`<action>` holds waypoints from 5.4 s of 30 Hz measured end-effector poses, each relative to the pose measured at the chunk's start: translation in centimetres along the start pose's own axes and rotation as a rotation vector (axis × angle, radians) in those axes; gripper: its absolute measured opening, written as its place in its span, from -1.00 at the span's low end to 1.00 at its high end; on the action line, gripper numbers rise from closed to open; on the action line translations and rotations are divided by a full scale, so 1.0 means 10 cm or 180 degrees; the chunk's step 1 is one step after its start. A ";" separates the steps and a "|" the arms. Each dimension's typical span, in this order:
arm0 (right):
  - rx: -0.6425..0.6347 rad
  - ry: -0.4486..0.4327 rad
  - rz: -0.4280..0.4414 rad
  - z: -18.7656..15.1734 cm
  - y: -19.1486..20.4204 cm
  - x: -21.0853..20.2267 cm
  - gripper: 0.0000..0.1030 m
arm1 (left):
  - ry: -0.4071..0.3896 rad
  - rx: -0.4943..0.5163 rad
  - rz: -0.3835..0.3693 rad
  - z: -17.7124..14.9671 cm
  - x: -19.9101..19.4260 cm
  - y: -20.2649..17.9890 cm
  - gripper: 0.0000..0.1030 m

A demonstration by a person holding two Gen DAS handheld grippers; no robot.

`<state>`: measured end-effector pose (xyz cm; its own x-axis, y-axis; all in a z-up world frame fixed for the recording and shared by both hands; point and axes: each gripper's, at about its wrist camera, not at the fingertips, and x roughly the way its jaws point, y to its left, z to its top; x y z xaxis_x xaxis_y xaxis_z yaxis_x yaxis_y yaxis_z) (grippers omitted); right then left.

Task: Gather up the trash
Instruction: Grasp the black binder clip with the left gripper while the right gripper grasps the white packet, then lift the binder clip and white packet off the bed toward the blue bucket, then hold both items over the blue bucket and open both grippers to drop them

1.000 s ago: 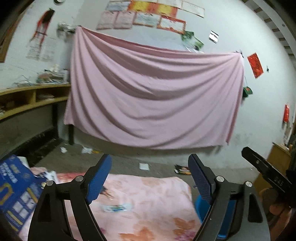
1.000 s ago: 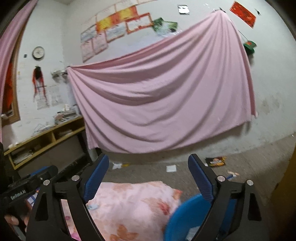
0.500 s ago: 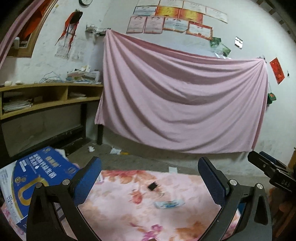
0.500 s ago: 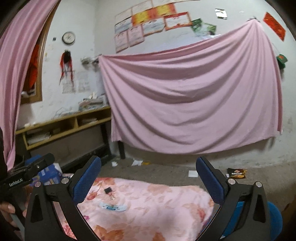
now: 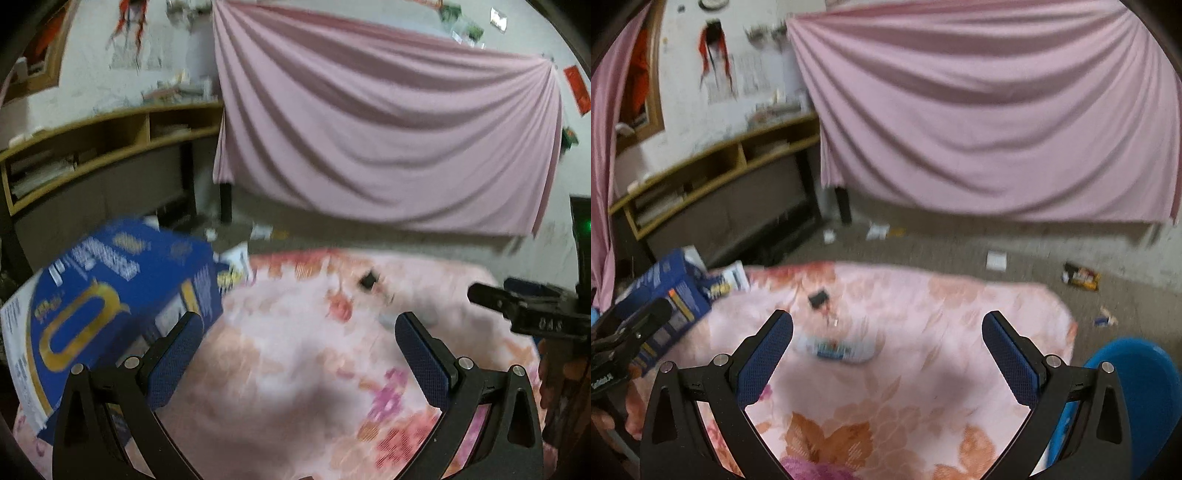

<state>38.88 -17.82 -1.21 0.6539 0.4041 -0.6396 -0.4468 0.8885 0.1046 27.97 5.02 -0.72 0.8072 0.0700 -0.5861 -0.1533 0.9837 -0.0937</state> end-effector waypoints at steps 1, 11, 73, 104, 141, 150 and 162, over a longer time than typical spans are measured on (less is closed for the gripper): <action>0.0000 0.0116 -0.0001 -0.02 0.02 0.09 1.00 | 0.0086 0.0001 0.0019 -0.04 0.04 0.02 0.98; -0.0025 0.0607 0.0201 -0.12 0.23 0.59 0.94 | 0.0605 -0.0285 -0.0159 -0.17 0.27 0.22 0.98; -0.0152 0.0408 -0.0088 -0.27 -0.29 0.25 0.39 | 0.0958 0.0633 -0.0633 0.29 1.53 -0.73 -0.78; -0.0105 0.0286 -0.0116 -0.28 -0.38 0.17 0.39 | 0.1153 0.0734 -0.0911 0.15 1.54 -1.00 -0.20; -0.0122 -0.0246 -0.0243 -0.26 -0.51 -0.32 0.39 | -0.0198 0.0943 -0.0898 0.07 0.44 -1.35 -0.77; 0.0062 -0.1240 -0.0444 -0.14 -0.74 -1.10 0.39 | -0.1010 0.0932 -0.1132 0.45 -0.26 -1.76 -0.77; 0.0339 -0.1736 -0.0918 -0.17 -1.27 -1.91 0.40 | -0.1290 0.1162 -0.1535 0.53 -0.71 -2.50 -0.76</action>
<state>31.03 -37.16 8.40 0.9692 0.1727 -0.1756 -0.1610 0.9838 0.0789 29.09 -19.23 10.11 0.8955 -0.3991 -0.1967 0.4157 0.9082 0.0496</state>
